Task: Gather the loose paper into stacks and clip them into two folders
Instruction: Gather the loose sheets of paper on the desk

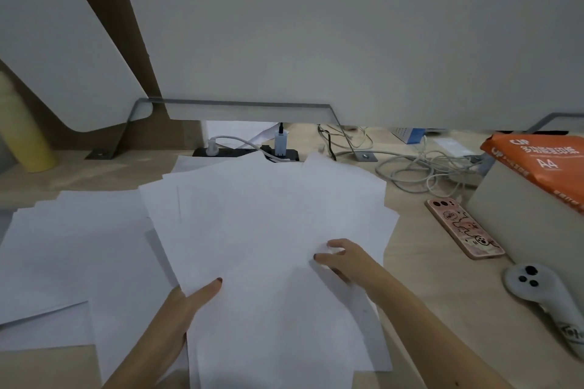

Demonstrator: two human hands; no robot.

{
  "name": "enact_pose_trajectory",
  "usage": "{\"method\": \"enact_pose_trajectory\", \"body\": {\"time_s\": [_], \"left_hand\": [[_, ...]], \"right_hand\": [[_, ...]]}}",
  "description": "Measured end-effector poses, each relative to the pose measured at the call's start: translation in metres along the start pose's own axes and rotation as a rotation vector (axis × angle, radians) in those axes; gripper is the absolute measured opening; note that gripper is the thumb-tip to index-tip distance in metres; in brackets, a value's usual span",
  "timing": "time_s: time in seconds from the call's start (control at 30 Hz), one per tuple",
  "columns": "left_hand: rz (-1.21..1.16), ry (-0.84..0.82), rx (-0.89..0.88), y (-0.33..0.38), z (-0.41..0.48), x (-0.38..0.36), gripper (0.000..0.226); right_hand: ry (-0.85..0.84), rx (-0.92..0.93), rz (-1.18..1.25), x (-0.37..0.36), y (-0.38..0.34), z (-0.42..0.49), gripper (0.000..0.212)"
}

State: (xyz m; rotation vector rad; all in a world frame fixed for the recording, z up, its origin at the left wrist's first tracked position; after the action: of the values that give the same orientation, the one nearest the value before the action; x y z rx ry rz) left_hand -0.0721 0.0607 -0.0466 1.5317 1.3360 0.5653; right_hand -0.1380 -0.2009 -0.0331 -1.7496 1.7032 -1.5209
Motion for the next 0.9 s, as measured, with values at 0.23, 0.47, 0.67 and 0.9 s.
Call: {"method": "enact_pose_trajectory", "body": {"time_s": [0.23, 0.47, 0.67, 0.9], "left_hand": [[-0.047, -0.025, -0.01, 0.002, -0.007, 0.001, 0.027], [-0.044, -0.053, 0.042, 0.008, -0.01, -0.003, 0.039], [-0.127, 0.071, 0.116, 0.014, -0.001, 0.0, 0.032], [-0.058, 0.092, 0.103, 0.009, 0.006, 0.007, 0.035]], "right_hand": [[0.02, 0.063, -0.047, -0.015, -0.004, -0.013, 0.04], [-0.133, 0.153, -0.014, -0.014, -0.006, -0.024, 0.023], [0.126, 0.076, 0.077, 0.025, 0.011, -0.023, 0.018], [0.183, -0.157, 0.136, 0.063, 0.042, -0.053, 0.044]]}}
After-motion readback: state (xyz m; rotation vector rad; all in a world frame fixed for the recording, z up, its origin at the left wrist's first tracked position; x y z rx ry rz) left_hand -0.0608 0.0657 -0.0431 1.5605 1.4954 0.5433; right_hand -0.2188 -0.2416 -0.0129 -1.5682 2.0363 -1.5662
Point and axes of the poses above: each hand's wrist, its own z-axis towards the middle knuckle, its own x-axis out of the back of the hand, y = z × x, the point moved 1 cm from there along z, towards the middle knuckle, and after that the axes turned 4 degrees about -z, right-handed, at the moved point
